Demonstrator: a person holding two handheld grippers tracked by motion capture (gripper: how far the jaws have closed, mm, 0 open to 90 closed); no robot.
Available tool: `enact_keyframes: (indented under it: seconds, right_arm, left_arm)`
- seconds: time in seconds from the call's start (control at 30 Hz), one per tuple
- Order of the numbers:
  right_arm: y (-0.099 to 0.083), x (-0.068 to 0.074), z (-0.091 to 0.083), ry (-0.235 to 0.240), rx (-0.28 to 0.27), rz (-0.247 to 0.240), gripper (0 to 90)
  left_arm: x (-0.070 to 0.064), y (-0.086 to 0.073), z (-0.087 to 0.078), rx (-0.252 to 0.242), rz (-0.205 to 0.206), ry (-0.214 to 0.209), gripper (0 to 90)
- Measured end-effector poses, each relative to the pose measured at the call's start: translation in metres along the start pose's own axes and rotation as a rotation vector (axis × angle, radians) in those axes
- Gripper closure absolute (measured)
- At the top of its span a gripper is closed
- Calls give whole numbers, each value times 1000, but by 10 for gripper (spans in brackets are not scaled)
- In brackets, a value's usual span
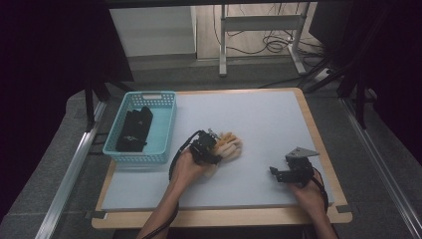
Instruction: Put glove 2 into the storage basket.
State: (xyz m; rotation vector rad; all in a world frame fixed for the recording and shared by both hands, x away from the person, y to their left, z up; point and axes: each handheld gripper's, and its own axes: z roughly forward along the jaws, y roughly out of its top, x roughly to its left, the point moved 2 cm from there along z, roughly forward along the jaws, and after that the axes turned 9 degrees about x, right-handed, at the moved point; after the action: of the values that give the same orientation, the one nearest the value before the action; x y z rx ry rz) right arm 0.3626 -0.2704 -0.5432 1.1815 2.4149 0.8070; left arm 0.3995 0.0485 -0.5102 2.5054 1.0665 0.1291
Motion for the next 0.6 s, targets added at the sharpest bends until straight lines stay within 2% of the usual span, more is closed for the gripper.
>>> enact_keyframes:
  seconds: [0.33,0.6]
  right_arm:
    - [0,0,0,0,0,-1,198]
    - [0,0,0,1,0,-1,198]
  left_arm:
    - [25,8,-48,-32,-62,49,497]
    - [63,4,-89,-42,-142,106,494]
